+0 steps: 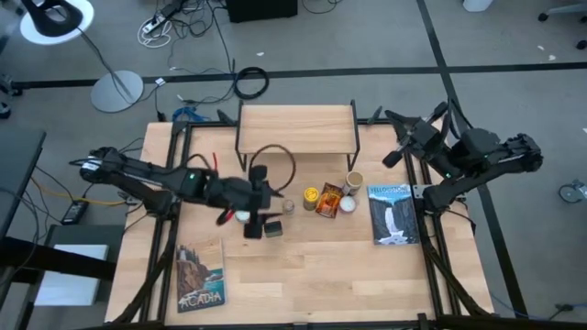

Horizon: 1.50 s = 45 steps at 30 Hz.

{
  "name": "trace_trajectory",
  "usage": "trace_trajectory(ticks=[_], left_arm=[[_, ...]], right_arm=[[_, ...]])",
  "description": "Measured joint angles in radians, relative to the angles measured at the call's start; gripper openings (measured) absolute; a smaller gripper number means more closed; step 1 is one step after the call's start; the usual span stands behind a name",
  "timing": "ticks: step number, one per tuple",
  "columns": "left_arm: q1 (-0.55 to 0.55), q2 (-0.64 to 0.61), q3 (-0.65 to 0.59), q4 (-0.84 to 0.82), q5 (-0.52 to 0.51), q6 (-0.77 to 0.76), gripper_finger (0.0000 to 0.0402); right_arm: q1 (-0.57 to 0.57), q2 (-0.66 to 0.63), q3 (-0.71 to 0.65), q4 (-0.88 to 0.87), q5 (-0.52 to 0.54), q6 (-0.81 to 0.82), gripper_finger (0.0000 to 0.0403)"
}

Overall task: Shelf spices
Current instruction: Put the brown seasoning bottle on the shelf

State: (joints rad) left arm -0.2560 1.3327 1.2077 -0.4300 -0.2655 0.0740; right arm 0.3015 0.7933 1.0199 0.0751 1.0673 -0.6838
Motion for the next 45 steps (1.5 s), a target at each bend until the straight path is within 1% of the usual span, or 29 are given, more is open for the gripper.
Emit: trace_trajectory(ticks=[3, 6, 9, 11, 14, 15, 17, 20, 22, 26, 29, 30, 33, 36, 40, 45], left_arm=[[-0.055, 0.000, 0.000, 0.037, -0.003, 0.046, 0.0202], [-0.092, 0.000, 0.000, 0.070, -0.002, 0.083, 0.0182], [-0.101, 0.000, 0.001, 0.080, -0.010, 0.088, 0.0166], [-0.101, 0.000, 0.000, 0.073, -0.060, 0.081, 0.0160], [-0.087, 0.033, 0.003, 0.041, -0.189, 0.075, 0.0158], [-0.075, 0.053, 0.003, 0.023, -0.206, 0.073, 0.0161], [-0.039, 0.092, 0.001, 0.015, -0.198, 0.056, 0.0176], [0.022, 0.147, 0.024, -0.011, -0.126, 0.012, 0.0216], [0.052, 0.193, 0.059, -0.049, -0.103, 0.000, 0.0247], [0.092, 0.288, 0.167, -0.172, -0.096, -0.016, 0.0303], [0.125, 0.369, 0.286, -0.315, -0.043, -0.062, 0.0326], [0.138, 0.404, 0.328, -0.376, -0.025, -0.080, 0.0330], [0.170, 0.513, 0.448, -0.545, -0.020, -0.107, 0.0334], [0.191, 0.592, 0.526, -0.634, -0.018, -0.107, 0.0334], [0.210, 0.655, 0.547, -0.643, 0.011, -0.101, 0.0334], [0.220, 0.673, 0.548, -0.637, 0.079, -0.105, 0.0321]], right_arm=[[0.010, 0.000, 0.000, -0.010, -0.045, 0.005, 0.0002], [0.020, 0.000, 0.000, -0.012, -0.046, -0.004, 0.0001], [0.046, 0.000, 0.000, -0.012, -0.047, -0.003, 0.0001], [0.070, 0.000, 0.000, -0.012, -0.048, 0.016, 0.0001], [0.107, 0.000, 0.000, -0.012, -0.049, 0.025, 0.0001], [0.117, 0.000, 0.000, -0.012, -0.049, 0.026, 0.0001], [0.135, 0.000, 0.000, -0.011, -0.049, 0.034, 0.0001], [0.160, 0.003, 0.000, -0.010, -0.043, 0.057, 0.0002], [0.174, 0.008, 0.000, -0.014, -0.040, 0.076, 0.0002], [0.199, 0.028, 0.000, -0.041, -0.033, 0.109, 0.0001], [0.213, 0.050, 0.000, -0.050, -0.012, 0.116, 0.0002], [0.217, 0.058, 0.000, -0.050, -0.003, 0.116, 0.0002], [0.233, 0.080, 0.000, -0.053, 0.011, 0.126, 0.0003], [0.256, 0.103, 0.000, -0.059, 0.011, 0.158, 0.0002], [0.302, 0.129, 0.000, -0.066, 0.011, 0.170, 0.0002], [0.356, 0.137, -0.001, -0.072, 0.027, 0.152, 0.0004]])
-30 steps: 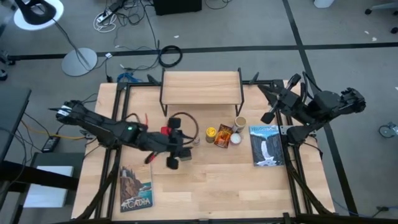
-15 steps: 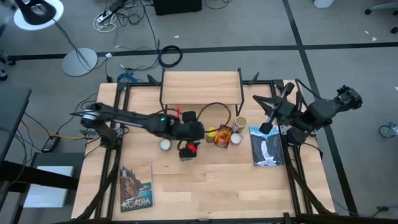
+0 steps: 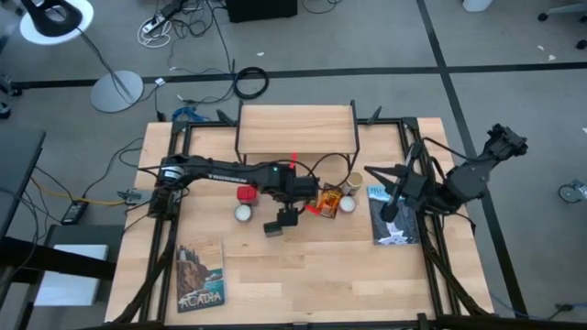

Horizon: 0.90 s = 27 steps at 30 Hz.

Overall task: Shelf spices
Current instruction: Put the brown seasoning bottle on the shelf

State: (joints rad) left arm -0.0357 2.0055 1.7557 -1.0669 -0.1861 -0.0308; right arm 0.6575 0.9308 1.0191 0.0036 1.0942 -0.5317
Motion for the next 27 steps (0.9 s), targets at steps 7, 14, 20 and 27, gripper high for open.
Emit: trace_trajectory(ticks=[7, 14, 20, 27], left_arm=[[-0.002, 0.001, -0.053, 0.062, 0.024, -0.004, 0.0290], [0.009, 0.001, -0.147, 0.138, 0.075, -0.018, 0.0287], [0.012, 0.001, -0.191, 0.199, 0.068, -0.022, 0.0293], [0.015, 0.031, -0.210, 0.206, 0.107, -0.022, 0.0293]], right_arm=[[0.029, -0.015, 0.000, -0.004, 0.058, -0.003, 0.0003], [0.042, -0.015, 0.000, -0.006, 0.058, -0.004, 0.0002], [0.042, -0.015, 0.000, -0.006, 0.058, -0.005, 0.0004], [0.042, -0.015, 0.000, -0.006, 0.058, -0.006, 0.0002]])
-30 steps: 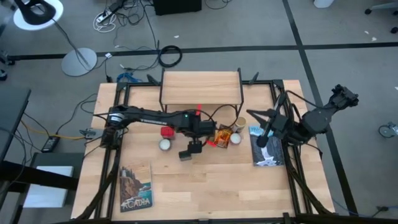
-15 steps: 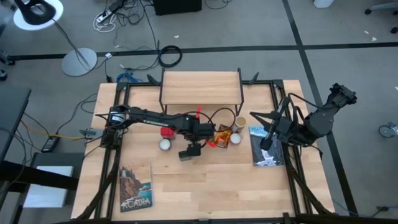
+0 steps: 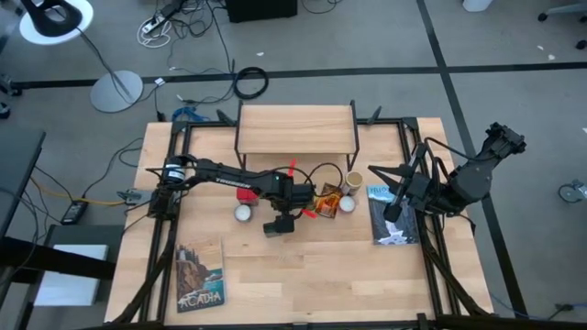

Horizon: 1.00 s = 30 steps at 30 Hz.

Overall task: Shelf spices
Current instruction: Put the brown seasoning bottle on the shelf

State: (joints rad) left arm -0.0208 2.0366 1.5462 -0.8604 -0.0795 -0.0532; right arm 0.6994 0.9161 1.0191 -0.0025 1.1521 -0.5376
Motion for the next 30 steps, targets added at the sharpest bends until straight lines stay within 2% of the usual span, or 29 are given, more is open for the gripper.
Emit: trace_trajectory(ticks=[7, 16, 19, 24, 30], left_arm=[[0.000, 0.008, 0.002, 0.020, 0.000, 0.008, 0.0268], [0.000, 0.007, 0.003, 0.029, -0.001, 0.022, 0.0169], [0.000, 0.007, 0.014, -0.015, -0.027, 0.025, 0.0169], [-0.001, 0.005, 0.088, -0.158, -0.130, 0.015, 0.0169], [-0.023, -0.029, 0.237, -0.271, -0.142, 0.020, 0.0169]], right_arm=[[0.000, 0.000, 0.000, -0.010, 0.008, 0.000, 0.0002], [0.000, 0.000, 0.000, -0.015, 0.011, 0.000, 0.0003], [0.000, 0.000, 0.000, -0.016, 0.011, 0.000, 0.0002], [0.000, 0.000, 0.000, -0.016, 0.011, -0.003, 0.0003], [0.000, 0.000, 0.000, -0.016, 0.011, -0.007, 0.0002]])
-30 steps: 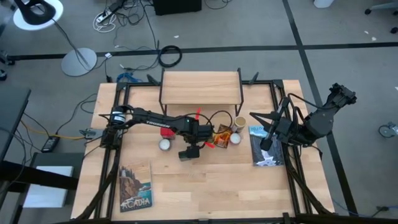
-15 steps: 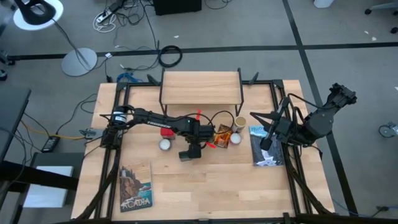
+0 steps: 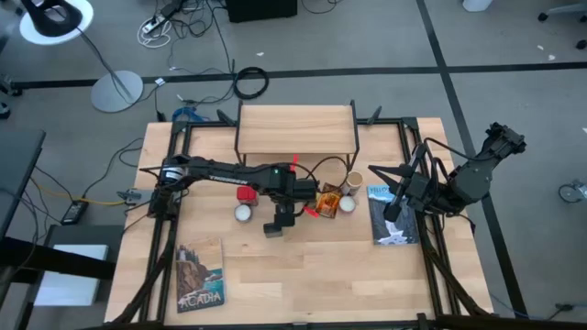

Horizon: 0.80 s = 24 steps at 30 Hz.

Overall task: Shelf spices
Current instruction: Put the brown seasoning bottle on the shelf

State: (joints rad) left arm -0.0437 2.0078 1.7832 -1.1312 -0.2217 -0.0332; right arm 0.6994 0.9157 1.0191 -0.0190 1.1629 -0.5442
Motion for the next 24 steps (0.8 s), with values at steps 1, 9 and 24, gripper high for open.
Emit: trace_trajectory(ticks=[1, 9, 24], left_arm=[[-0.004, -0.005, 0.029, -0.015, 0.003, 0.003, 0.0169], [-0.008, -0.008, 0.354, -0.229, -0.001, 0.029, 0.0169], [0.265, -0.181, 0.492, -0.329, -0.147, -0.064, 0.0169]], right_arm=[[0.000, 0.000, 0.000, -0.001, 0.000, -0.001, 0.0002], [-0.001, -0.002, 0.000, -0.006, 0.014, -0.002, 0.0005], [-0.001, -0.003, 0.000, -0.006, 0.015, -0.006, 0.0002]])
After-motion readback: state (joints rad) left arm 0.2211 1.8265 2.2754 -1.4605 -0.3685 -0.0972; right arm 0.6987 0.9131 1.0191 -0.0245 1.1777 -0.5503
